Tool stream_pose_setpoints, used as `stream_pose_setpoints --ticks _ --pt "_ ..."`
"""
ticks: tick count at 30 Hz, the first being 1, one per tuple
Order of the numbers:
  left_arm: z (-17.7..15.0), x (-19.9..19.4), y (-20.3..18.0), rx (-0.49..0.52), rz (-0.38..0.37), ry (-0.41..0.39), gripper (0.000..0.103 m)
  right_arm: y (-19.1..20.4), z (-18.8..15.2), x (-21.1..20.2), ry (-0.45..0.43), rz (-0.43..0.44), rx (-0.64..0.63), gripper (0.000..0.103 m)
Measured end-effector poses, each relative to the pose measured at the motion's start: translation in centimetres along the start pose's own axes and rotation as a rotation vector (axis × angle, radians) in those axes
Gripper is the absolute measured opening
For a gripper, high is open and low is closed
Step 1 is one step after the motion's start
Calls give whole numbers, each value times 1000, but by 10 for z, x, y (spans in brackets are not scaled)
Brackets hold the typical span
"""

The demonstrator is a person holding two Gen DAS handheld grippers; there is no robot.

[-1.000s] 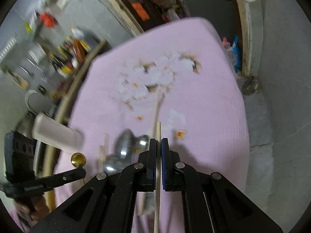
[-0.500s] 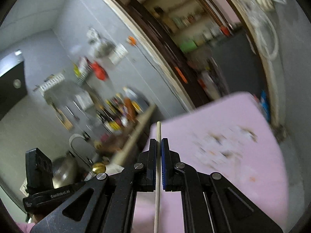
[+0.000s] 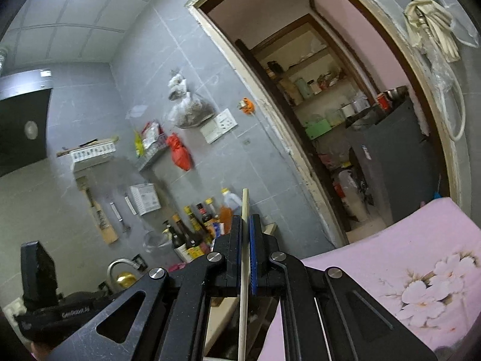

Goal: Organize utensils
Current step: 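Lift and carry the gold spoon and chopstick over the white caddy with both grippers, then open the left gripper over the caddy while the right gripper releases its chopstick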

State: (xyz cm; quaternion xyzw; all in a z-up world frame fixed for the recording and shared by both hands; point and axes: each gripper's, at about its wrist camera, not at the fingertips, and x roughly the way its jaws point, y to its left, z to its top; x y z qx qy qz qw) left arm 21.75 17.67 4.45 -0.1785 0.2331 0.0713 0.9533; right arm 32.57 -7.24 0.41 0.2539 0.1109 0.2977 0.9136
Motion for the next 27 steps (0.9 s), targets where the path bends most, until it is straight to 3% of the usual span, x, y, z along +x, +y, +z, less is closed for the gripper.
stream_pose_setpoints --ticks 9,27 --pt "-42 35 4 60 0 36 3 -8 -42 17 51 -135 -83 4" --pt "-72 50 5 139 -7 132 3 -16 -69 11 79 -188 -126 5"
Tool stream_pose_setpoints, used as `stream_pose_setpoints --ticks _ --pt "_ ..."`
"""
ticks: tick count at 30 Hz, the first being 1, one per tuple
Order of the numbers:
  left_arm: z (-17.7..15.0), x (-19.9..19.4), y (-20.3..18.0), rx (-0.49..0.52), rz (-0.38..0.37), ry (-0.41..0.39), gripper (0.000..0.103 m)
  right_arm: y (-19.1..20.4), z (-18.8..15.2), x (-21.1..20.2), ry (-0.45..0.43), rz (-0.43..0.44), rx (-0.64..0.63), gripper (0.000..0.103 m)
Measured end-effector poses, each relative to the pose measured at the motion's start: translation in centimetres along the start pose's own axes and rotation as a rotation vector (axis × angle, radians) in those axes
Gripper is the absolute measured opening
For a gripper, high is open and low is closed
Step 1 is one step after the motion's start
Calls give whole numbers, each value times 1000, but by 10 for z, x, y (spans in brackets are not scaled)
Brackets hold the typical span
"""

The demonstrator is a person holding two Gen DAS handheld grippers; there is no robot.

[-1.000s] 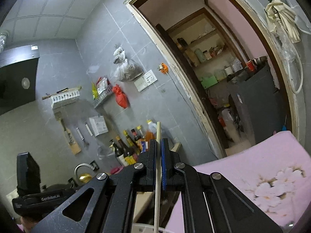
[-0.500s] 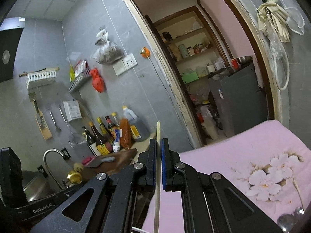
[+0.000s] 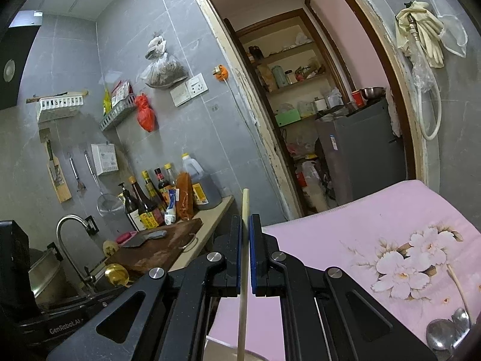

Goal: Organize utensils
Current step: 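Open the left gripper over the caddy while the right gripper releases its chopstick, then move both grippers back to the utensil pile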

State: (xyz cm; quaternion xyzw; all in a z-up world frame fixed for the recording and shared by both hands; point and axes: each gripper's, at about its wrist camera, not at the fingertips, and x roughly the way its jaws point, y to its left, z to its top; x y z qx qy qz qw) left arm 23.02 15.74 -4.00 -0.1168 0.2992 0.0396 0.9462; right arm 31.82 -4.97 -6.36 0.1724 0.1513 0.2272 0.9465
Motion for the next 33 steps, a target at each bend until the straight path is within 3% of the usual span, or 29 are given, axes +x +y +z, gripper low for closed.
stream_pose_setpoints --ticks 5,7,9,11,13,16,18,26,33 --pt "-3 -3 0 -4 -6 33 6 -4 -2 -6 28 4 -7 5" --pt "-4 -4 1 -14 -13 48 15 -5 -2 -8 37 10 6 6" --pt "-5 -7 2 -40 -17 35 40 -5 -3 -10 41 10 1 7" --pt "-6 -13 2 -57 -1 9 49 -7 -5 -12 53 16 7 16" --pt "-5 -15 1 -63 6 4 50 -9 -5 -16 55 18 17 31" --pt "-2 -21 -3 -78 6 -9 54 -14 0 -28 51 16 25 41" --pt "0 -27 -10 -80 13 -33 67 -18 4 -36 51 9 22 52" --pt "2 -53 -59 -21 76 -154 100 -45 31 -89 26 -49 -32 87" --pt "-12 -68 -119 62 118 -229 102 -74 52 -134 19 -98 -110 101"
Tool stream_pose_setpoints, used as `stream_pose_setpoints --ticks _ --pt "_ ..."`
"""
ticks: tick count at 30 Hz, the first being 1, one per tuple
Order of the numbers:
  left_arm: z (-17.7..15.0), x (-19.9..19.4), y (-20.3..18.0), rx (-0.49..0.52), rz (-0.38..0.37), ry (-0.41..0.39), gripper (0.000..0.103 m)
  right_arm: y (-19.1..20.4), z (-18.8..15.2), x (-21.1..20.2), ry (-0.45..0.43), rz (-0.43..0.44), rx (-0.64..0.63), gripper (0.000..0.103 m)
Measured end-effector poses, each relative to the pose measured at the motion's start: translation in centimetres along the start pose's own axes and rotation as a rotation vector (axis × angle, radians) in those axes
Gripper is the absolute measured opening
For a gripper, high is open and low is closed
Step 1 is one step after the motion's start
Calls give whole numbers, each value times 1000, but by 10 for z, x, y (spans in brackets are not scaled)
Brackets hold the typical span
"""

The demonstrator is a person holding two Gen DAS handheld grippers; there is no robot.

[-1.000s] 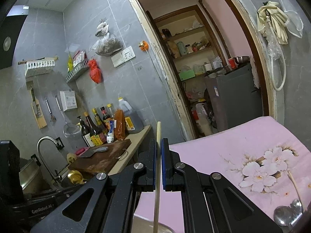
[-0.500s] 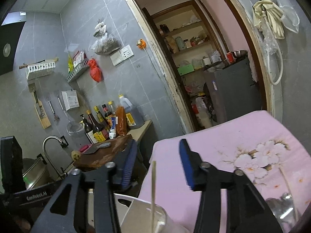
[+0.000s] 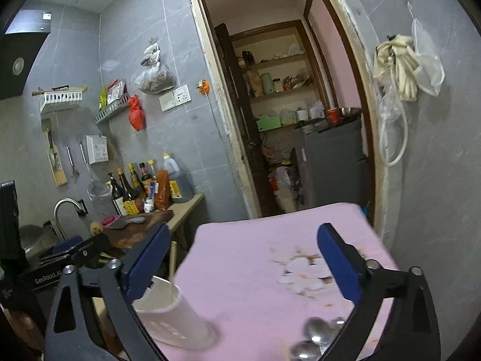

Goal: Organize utensils
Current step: 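Move both grippers back to the utensil pile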

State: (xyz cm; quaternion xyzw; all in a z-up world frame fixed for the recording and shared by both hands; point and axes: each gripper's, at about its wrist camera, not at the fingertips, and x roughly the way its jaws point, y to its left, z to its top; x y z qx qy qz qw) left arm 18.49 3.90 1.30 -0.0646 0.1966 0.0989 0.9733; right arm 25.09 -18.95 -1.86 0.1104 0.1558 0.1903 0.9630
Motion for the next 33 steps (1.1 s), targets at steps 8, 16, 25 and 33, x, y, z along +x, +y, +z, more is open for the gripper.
stream_pose_setpoints --ticks 8,16,25,33 --pt "-17 -19 -52 22 31 -25 103 -41 10 -34 5 -60 -82 101" --pt "-42 -19 -95 44 45 20 103 -93 0 -42 86 -74 -95 102" --pt "-80 0 -132 53 90 132 103 -155 -30 -13 212 -17 -38 102" --pt "-113 37 -147 9 100 250 102 -185 -72 33 292 32 5 102"
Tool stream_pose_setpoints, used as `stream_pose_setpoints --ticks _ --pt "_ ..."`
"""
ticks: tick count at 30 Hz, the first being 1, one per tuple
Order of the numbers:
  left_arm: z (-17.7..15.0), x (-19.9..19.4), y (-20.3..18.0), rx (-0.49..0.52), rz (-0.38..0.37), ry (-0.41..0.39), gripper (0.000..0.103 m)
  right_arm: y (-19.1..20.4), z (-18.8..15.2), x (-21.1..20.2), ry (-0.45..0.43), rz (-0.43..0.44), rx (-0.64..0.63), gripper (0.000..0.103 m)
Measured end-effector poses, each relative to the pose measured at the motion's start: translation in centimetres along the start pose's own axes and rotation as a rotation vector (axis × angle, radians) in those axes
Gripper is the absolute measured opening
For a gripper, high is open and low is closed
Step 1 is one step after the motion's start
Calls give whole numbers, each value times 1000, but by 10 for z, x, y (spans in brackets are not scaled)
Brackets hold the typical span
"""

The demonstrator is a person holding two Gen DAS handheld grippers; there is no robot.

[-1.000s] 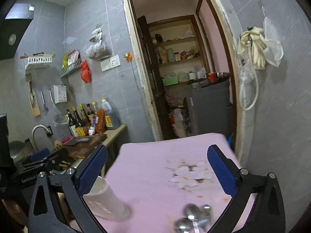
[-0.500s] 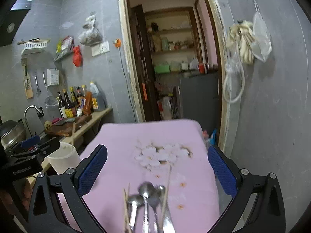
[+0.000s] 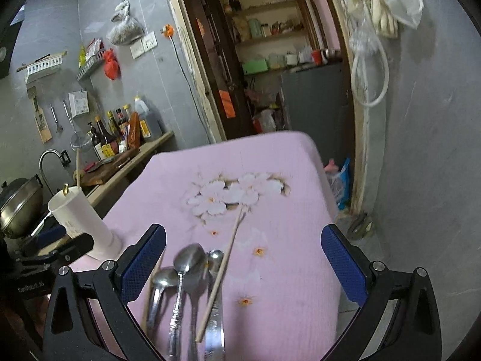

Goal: Organize utensils
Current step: 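Move both grippers back to the utensil pile, then grasp a wooden chopstick with the left gripper while the right gripper grasps another chopstick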

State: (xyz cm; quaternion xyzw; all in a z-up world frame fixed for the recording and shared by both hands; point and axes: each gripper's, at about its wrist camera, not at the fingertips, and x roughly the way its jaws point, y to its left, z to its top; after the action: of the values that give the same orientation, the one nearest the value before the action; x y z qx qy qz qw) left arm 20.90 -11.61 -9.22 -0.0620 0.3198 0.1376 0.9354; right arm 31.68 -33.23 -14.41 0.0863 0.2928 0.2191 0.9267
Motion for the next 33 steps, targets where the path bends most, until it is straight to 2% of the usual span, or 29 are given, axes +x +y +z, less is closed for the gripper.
stream_pose_setpoints --ticks 3,5,7,9,10,11,12,17,23,33 --pt "-5 19 -1 -26 -33 77 102 -7 -8 19 38 20 9 101" --pt "-8 27 0 -44 -62 110 100 -12 -11 29 58 27 17 96" --pt "-11 36 -1 -65 -103 143 90 -16 -12 38 87 36 28 71" --pt "-16 48 -3 -81 -142 198 70 -20 -15 50 132 42 51 62" --pt "-17 52 -4 -86 -148 221 63 -21 -16 56 153 50 61 58" --pt "-19 59 -5 -100 -161 254 52 -21 -18 60 166 56 64 57" --pt "-20 64 -5 -119 -178 278 46 -21 -20 64 184 62 66 55" --pt "-25 81 -3 -197 -228 347 32 -11 -27 82 253 103 50 46" --pt "-24 89 -3 -233 -247 382 26 3 -26 103 302 121 28 39" --pt "-16 98 -6 -186 -264 424 25 14 -10 137 364 118 2 36"
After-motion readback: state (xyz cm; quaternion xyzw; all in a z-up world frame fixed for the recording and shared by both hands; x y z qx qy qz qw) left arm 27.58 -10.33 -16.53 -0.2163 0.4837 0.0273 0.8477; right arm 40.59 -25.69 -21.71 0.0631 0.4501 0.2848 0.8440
